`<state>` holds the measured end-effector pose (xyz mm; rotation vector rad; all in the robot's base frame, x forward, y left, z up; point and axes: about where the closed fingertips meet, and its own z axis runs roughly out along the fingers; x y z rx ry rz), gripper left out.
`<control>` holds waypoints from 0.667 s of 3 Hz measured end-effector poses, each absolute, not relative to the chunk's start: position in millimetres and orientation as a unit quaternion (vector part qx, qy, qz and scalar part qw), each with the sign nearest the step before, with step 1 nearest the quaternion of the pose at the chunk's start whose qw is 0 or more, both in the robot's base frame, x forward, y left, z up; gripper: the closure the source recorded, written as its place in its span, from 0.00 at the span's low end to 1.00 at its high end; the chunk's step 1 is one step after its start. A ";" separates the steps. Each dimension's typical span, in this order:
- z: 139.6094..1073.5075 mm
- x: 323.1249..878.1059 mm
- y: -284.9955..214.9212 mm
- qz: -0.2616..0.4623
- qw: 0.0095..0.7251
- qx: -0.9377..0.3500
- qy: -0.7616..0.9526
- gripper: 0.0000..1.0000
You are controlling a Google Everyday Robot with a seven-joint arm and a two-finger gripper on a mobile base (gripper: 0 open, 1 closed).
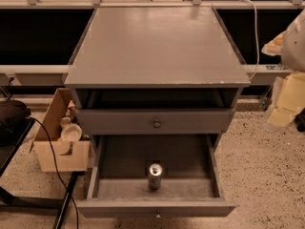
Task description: Pick redbull can from middle drawer and place on counter
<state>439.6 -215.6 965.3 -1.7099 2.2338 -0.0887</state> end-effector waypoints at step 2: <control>913.1 434.3 -204.6 -0.036 0.184 -0.602 0.776 0.00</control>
Offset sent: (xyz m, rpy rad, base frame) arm -0.0087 0.0189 -0.1064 0.0227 -0.0666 0.0223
